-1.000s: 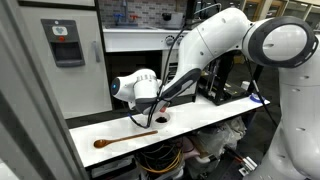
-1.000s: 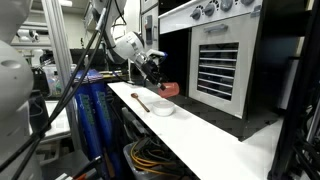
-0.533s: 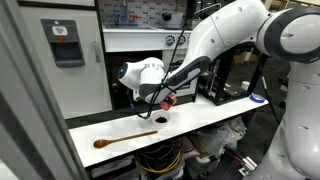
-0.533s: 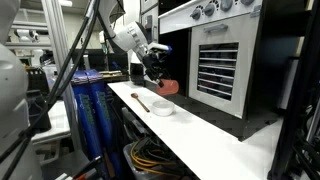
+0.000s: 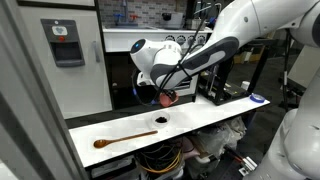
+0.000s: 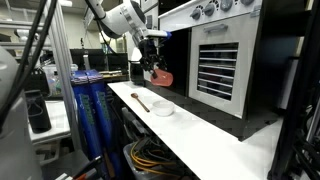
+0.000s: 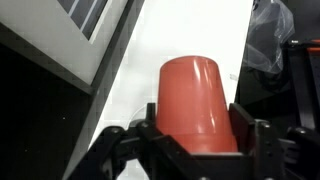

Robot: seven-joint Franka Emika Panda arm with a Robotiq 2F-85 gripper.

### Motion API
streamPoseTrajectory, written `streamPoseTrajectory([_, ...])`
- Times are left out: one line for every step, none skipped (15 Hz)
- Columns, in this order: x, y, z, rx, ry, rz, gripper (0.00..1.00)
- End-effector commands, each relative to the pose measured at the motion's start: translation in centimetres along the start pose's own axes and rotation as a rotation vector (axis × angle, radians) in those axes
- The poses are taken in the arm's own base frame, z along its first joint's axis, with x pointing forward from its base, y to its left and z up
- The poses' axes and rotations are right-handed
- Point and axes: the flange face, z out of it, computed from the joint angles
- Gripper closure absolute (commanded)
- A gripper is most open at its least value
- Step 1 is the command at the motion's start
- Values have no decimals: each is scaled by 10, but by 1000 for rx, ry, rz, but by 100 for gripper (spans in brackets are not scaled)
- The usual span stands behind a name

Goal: Pour the contents of the cup into the bowl

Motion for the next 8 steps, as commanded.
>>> streamPoseTrajectory([-30,-26,-20,-74,138,79,53])
streamPoseTrajectory([-37,-31,-29,-98,190,110,53])
streamPoseTrajectory([-44,-35,-36,-119,232,140,53])
streamPoseTrajectory([-53,-39,-43,-135,283,166,53])
streamPoseTrajectory([-61,-43,-48,-151,331,197,53])
streamPoseTrajectory([-70,-47,-53,-167,381,227,53])
streamPoseTrajectory([-78,-50,-58,-187,431,256,53])
streamPoseTrajectory([-85,-52,-60,-203,482,283,53])
